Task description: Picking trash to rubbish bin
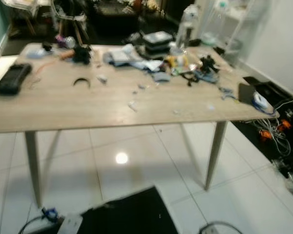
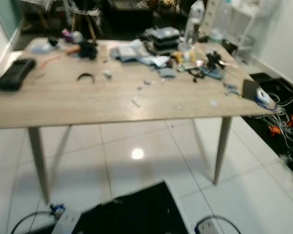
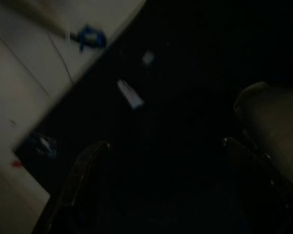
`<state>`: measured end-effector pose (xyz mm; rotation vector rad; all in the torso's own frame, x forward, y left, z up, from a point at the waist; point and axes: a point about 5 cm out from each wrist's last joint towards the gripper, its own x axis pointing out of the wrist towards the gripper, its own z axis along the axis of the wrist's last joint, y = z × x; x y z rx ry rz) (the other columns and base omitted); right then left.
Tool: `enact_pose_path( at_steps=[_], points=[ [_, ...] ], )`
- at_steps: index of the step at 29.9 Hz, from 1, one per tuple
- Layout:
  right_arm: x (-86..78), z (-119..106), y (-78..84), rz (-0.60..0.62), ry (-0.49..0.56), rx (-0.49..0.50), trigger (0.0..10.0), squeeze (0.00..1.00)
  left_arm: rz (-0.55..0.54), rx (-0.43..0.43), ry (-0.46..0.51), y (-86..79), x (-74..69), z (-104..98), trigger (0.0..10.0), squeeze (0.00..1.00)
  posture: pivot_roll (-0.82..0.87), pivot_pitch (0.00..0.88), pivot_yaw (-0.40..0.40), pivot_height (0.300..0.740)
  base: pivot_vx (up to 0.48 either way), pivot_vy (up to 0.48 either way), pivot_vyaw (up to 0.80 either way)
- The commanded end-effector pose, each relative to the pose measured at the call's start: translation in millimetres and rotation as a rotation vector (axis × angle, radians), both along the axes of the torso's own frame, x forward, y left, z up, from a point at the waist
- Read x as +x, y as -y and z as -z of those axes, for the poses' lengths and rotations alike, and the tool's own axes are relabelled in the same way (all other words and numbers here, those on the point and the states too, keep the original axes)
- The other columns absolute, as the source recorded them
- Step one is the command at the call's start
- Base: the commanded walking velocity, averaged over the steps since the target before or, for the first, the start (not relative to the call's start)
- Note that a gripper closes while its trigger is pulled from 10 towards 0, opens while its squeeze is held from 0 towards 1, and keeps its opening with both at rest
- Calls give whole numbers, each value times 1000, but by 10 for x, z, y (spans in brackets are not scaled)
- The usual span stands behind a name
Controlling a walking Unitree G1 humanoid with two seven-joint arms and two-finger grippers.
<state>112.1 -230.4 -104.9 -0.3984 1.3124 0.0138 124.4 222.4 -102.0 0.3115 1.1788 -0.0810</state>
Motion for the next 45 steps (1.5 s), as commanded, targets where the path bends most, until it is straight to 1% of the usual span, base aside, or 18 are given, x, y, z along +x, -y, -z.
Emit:
enact_pose_path(
  at_steps=[1,6,12,22,26,27,28,31,32,33,36,38,39,40,42,43,44,45],
  points=[
    [0,-13,57,33,13,-19,10000,0,-13,-13,5,28,6,3,10000,0,63,0,-3,740,0,0,0],
    [41,-32,86,38,30,-27,10000,0,-32,-32,3,37,10,4,10000,0,59,0,-2,740,0,0,0],
    [69,-42,94,33,32,-27,10000,0,-51,-41,9,47,23,2,10000,0,59,0,-5,740,0,-480,0],
    [56,-36,85,29,25,-27,10000,0,-76,-24,14,22,15,1,10000,0,61,0,-5,740,0,0,0],
    [79,-51,116,73,55,-38,10000,0,-86,-23,16,15,10,1,10000,0,56,0,-4,740,0,0,0],
    [198,-132,262,158,128,-87,10000,0,-92,-28,16,15,9,1,10000,0,56,0,-4,740,0,0,0],
    [198,-132,262,158,128,-87,10000,0,-92,-28,16,15,9,1,10000,0,56,0,-4,740,0,0,0],
    [363,-299,549,271,237,-200,10000,0,-91,-38,17,22,10,2,10000,0,53,0,-7,740,0,0,0],
    [363,-299,549,271,237,-200,10000,0,-91,-38,17,22,10,2,10000,0,53,0,-7,740,0,0,0],
    [404,-352,633,307,267,-228,10000,0,-92,-40,17,23,10,2,10000,0,53,0,-7,740,0,0,0],
    [631,-653,1001,396,403,-363,10000,0,-87,-44,17,35,13,3,10000,0,42,0,-12,740,265,0,0],
    [750,-848,1195,444,481,-434,10000,0,-85,-45,18,42,15,4,10000,0,41,0,-17,740,279,0,0],
    [750,-848,1195,444,481,-434,10000,0,-85,-45,18,42,15,4,10000,0,41,0,-17,740,281,0,0],
    [811,-971,1307,473,528,-480,10000,0,-85,-45,19,44,17,3,10000,0,41,0,-17,740,289,0,0],
    [913,-1318,1601,559,643,-629,10000,0,-87,-48,22,46,25,1,10000,0,41,0,-23,740,294,0,0],
    [931,-1415,1674,585,674,-668,10000,0,-87,-48,22,47,26,1,10000,0,41,0,-23,740,300,0,0],
    [931,-1415,1674,585,674,-668,10000,0,-87,-48,22,47,26,1,10000,0,41,0,-23,740,300,0,0],
    [979,-1587,1781,614,733,-728,10000,0,-88,-49,22,49,24,2,10000,0,41,0,-23,740,307,0,0]
  ],
)
